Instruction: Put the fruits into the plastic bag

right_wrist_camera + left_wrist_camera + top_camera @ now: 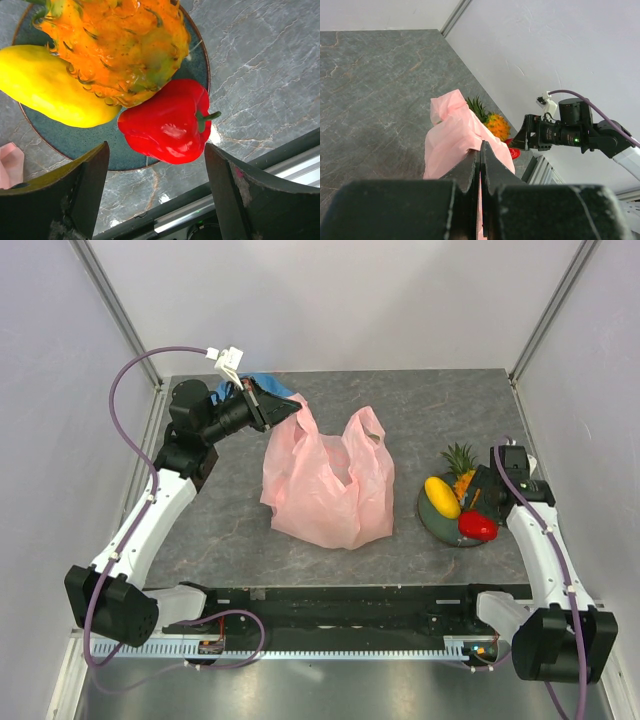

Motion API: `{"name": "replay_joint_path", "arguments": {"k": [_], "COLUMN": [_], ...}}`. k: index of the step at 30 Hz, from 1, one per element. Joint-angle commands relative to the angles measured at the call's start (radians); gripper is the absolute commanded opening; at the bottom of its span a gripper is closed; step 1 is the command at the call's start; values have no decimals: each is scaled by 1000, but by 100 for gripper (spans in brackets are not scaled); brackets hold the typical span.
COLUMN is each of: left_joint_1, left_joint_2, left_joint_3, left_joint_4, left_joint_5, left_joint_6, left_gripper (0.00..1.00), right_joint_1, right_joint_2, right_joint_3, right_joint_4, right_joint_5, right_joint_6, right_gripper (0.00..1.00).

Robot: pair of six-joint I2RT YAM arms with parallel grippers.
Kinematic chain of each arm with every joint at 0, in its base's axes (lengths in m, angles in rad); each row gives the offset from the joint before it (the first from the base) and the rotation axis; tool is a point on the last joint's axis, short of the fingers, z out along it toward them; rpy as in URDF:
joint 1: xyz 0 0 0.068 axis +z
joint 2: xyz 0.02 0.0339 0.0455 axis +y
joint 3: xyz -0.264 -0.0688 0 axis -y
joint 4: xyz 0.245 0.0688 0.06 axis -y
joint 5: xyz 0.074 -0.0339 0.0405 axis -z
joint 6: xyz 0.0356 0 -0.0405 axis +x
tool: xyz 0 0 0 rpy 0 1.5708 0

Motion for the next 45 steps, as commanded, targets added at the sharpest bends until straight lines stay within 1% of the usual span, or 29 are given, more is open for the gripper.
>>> {"name": "replay_joint_path", "arguments": {"k": [1,8,12,13,15,17,19,21,22,23,25,27,32,34,39,45], "left_joint_1": [5,5,8,6,8,6,8,6,6,8,6,6,8,8,12,19], "left_joint_2": [-19,-25,-34,-31,-26,-22,-19,-17,-17,-16,-14,-19,-23,-23,-22,-19], "left_joint_3": [-4,-8,-11,-14,-20,-25,-28,-30,-31,-33,-36,-36,-34,-31,-28,-24], "left_joint_4": [37,43,40,41,55,73,79,81,81,81,81,81,69,67,58,57], "left_joint_5": [14,13,10,8,11,17,23,23,27,28,31,31,23,22,20,27], "left_joint_6": [-9,-6,-2,-5,-13,-27,-36,-38,-38,-38,-42,-42,-35,-32,-27,-24], "left_gripper": [2,2,1,2,2,2,2,2,2,2,2,2,2,2,2,2], "right_joint_1": [-5,-5,-5,-1,16,68,177,251,322,346,390,404,406,407,407,407], "right_joint_2": [18,49,-9,-23,-48,-43,-16,19,36,79,127,183,323,354,418,469], "right_joint_3": [-12,-26,5,11,31,51,80,88,91,95,114,138,196,216,238,230], "right_joint_4": [46,64,69,85,110,101,78,78,89,92,112,127,159,171,214,245], "right_joint_5": [-9,-46,-84,-116,-158,-135,-68,-17,4,42,67,116,172,184,160,100], "right_joint_6": [-22,-31,-57,-73,-82,-65,-47,-45,-44,-39,-47,-71,-162,-207,-287,-372], "right_gripper": [83,80,76,75,73,72,72,73,75,75,78,79,82,82,82,77]}}
